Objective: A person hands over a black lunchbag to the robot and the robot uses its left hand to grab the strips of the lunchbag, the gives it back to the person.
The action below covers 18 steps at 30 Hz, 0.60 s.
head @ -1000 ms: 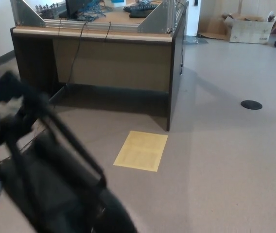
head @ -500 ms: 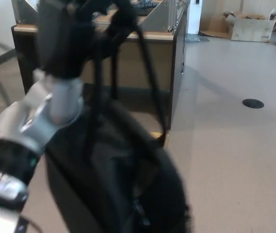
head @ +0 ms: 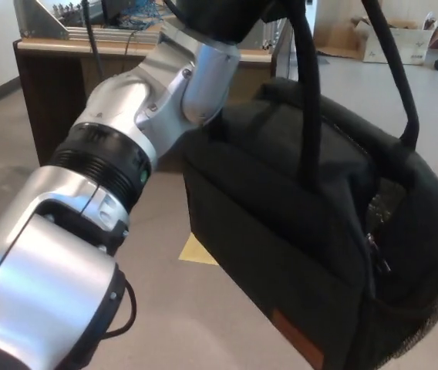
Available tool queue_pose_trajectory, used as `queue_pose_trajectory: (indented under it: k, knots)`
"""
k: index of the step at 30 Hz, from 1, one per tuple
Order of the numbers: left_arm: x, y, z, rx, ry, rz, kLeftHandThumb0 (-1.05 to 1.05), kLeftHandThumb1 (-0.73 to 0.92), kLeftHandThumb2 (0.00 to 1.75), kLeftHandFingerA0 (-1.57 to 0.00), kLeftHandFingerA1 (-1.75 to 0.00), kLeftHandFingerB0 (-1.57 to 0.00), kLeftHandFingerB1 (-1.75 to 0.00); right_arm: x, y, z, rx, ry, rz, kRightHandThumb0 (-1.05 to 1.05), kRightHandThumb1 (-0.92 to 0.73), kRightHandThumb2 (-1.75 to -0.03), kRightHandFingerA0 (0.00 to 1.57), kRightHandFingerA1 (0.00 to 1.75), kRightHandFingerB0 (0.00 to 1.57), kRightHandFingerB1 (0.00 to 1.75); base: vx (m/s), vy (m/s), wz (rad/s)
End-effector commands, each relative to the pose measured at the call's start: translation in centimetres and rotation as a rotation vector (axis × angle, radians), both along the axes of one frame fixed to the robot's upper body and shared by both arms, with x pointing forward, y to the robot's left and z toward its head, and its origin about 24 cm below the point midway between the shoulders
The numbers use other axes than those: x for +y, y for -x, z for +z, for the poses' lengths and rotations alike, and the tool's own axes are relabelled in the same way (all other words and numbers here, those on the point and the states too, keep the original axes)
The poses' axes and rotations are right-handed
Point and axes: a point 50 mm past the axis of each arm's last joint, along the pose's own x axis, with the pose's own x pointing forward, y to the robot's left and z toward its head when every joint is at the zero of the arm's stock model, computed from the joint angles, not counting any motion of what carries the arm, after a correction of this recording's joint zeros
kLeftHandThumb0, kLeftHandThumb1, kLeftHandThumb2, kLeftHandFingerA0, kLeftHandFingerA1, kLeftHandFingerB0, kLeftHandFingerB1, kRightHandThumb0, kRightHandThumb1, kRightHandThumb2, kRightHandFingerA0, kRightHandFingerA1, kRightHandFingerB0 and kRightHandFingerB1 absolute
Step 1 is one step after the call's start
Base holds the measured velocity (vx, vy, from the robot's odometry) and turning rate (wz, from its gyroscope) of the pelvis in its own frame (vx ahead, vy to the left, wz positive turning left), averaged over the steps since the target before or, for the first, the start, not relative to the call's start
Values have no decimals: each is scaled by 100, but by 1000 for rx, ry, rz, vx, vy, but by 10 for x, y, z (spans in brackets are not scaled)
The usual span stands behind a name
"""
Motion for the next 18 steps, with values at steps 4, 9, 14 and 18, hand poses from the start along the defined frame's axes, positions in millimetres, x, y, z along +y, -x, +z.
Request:
queue_pose_trajectory:
  k: [4, 9, 14, 18]
  knots:
    - [-2, 1, 1, -31, 3, 33, -17, 57, 51, -71, -175, -57, -167, -5, 1, 0, 9, 16, -5, -45, -50, -87, 39, 56, 50, 59, 0, 0, 0]
    - [1, -2, -2, -12, -18, 43, -19, 57, 52, -70, -175, -58, -163, -5, 0, 0, 12, 19, -6, -40, -66, -60, 45, 44, 55, 46, 0, 0, 0]
    - [3, -3, -7, -10, -23, 31, -21, 54, 53, -72, -174, -62, -159, -5, 0, 1, 7, 22, -5, -40, -66, -59, 46, 44, 56, 46, 0, 0, 0]
    - [4, -3, -9, -2, -19, 24, -21, 53, 53, -72, -173, -63, -158, -6, 0, 1, 12, 20, -8, -40, -67, -60, 45, 43, 54, 45, 0, 0, 0]
